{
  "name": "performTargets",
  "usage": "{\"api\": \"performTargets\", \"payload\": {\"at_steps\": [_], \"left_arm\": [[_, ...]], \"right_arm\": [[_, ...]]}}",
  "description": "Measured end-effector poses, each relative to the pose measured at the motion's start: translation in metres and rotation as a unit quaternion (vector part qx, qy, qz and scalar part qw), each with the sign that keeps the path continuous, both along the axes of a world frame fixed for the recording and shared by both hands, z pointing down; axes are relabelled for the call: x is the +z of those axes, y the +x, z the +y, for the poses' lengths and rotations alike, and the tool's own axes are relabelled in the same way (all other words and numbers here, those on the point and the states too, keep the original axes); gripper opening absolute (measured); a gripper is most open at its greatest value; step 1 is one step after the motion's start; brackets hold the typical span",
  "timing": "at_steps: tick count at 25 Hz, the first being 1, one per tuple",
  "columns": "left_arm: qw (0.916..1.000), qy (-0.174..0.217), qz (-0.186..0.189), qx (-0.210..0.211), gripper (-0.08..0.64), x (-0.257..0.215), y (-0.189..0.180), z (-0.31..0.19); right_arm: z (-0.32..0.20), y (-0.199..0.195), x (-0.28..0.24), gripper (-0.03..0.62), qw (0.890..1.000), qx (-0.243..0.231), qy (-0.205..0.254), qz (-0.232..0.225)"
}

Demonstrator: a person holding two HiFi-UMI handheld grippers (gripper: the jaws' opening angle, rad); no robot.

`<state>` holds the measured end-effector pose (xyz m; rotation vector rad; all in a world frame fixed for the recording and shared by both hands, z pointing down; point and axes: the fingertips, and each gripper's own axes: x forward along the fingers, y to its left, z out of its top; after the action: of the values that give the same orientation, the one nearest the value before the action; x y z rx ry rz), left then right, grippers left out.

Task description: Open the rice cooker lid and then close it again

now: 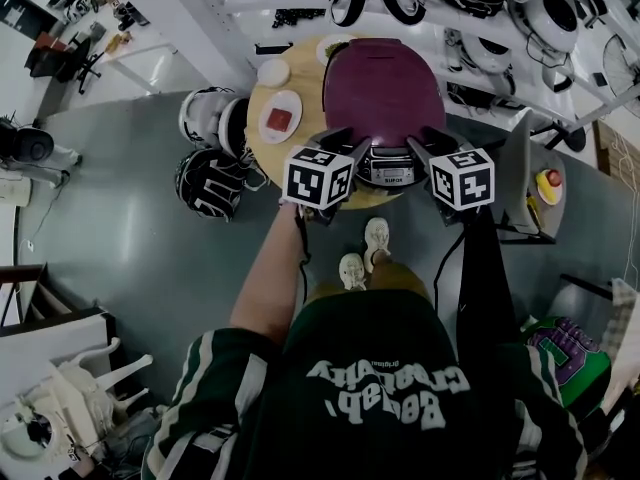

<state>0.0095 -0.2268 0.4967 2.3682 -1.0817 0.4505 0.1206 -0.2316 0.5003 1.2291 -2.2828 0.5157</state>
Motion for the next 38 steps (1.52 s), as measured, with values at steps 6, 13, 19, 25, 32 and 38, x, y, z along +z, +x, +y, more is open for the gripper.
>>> {"api": "performTargets", "payload": {"at_steps": [6,13,19,25,32,38], "left_arm": [[1.0,0.005,-0.006,-0.005,0.147,0.001,0.001,0.002],[0.9999,0.013,-0.002,-0.01,0.149,0.001,0.001,0.001],[0.9998,0.015,-0.007,-0.011,0.147,0.001,0.0,0.003],[0.9987,0.048,-0.009,-0.017,0.149,0.001,-0.002,0.004],[0.9939,0.103,0.0,-0.039,0.163,-0.028,-0.011,0.001],[0.9839,0.169,0.004,-0.057,0.167,-0.083,-0.024,0.002]], "right_arm": [[0.001,0.0,0.001,0.175,1.0,0.005,-0.005,0.003],[0.0,0.001,0.0,0.173,1.0,0.017,0.006,-0.004],[0.002,0.002,-0.001,0.166,1.0,0.02,0.01,-0.013],[0.005,-0.002,-0.002,0.216,0.999,0.017,0.026,-0.045],[0.006,0.008,-0.029,0.235,0.994,0.04,0.085,-0.049],[0.007,0.007,-0.07,0.253,0.988,0.046,0.138,-0.054]]}}
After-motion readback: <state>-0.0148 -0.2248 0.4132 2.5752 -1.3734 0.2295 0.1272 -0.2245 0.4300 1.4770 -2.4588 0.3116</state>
